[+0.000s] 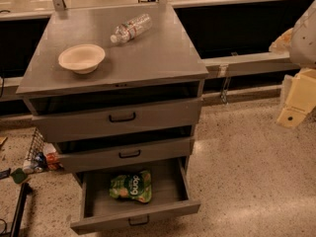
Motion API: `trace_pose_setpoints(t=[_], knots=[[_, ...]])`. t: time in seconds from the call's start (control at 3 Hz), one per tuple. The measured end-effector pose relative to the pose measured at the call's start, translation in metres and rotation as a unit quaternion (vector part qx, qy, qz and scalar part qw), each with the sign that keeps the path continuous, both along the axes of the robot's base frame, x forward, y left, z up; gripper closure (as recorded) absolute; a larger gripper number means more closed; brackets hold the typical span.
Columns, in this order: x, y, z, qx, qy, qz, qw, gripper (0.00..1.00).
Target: Pick green rice chip bag from bottom drawer and place on counter
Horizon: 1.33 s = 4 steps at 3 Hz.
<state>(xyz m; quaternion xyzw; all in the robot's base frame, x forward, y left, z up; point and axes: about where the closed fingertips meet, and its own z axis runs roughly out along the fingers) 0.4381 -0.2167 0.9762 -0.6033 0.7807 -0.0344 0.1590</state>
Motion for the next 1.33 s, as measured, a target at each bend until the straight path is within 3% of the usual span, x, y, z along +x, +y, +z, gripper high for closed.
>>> trace_pose_setpoints(t=[0.33, 0.67, 1.0, 1.33], knots=[[0.0, 0.001, 0.0, 0.0, -0.001, 0.001, 1.0, 0.0], [0.007, 0.025, -0.014, 0.042, 0.0, 0.005, 0.9991, 0.0], [0.007, 0.079, -0.051, 0.116, 0.015, 0.016, 0.9931, 0.0], [0.008, 0.141, -0.123, 0.169, 0.045, 0.051, 0.9833, 0.0]])
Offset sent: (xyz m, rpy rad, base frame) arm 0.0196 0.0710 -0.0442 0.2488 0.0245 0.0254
